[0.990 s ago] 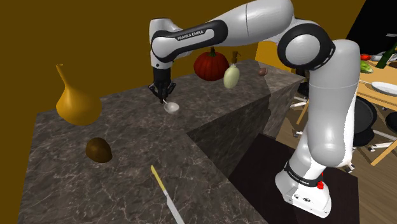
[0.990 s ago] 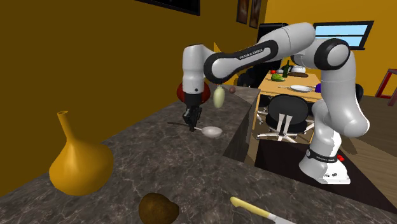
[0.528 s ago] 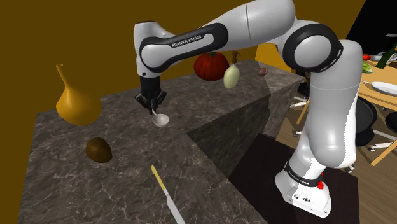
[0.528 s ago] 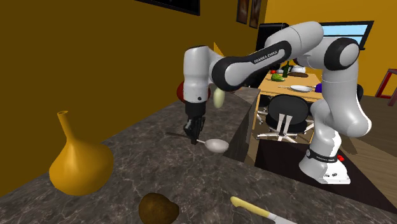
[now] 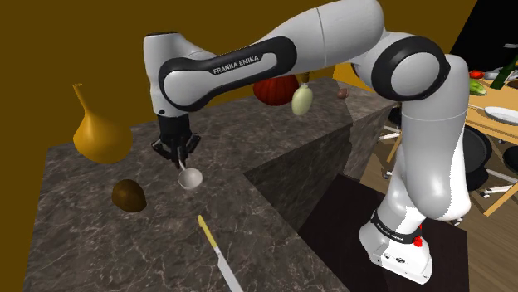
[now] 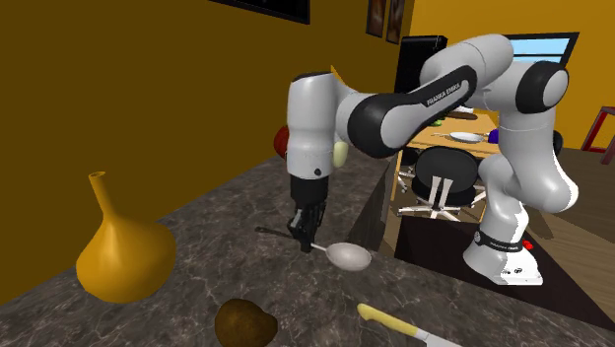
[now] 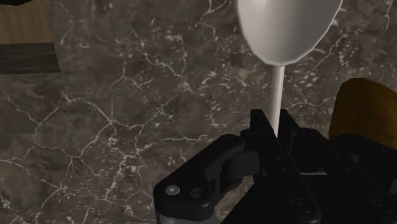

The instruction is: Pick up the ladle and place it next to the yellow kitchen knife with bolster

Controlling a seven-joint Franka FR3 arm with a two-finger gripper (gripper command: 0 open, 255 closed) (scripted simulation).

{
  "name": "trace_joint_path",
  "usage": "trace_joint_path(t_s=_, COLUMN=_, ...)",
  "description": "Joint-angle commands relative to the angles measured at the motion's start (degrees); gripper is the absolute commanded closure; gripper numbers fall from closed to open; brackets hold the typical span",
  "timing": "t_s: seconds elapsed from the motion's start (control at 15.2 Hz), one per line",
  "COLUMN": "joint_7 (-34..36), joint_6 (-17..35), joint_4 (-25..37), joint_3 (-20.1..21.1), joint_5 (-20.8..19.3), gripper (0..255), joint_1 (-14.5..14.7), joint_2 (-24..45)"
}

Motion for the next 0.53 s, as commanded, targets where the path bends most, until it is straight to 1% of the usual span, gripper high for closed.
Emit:
trace_joint_path(t_s=0.0, joint_7=2.61, joint_6=0.0, joint_4=1.33, joint_3=0.62, joint_5=-0.62, gripper=255, joint_1=1.83, joint_2=1.16)
trace_joint_path(t_s=0.46, joint_7=11.13, joint_6=-2.28, joint_4=9.95, joint_3=2.28, joint_5=-3.11, gripper=255, joint_1=8.63, joint_2=7.05)
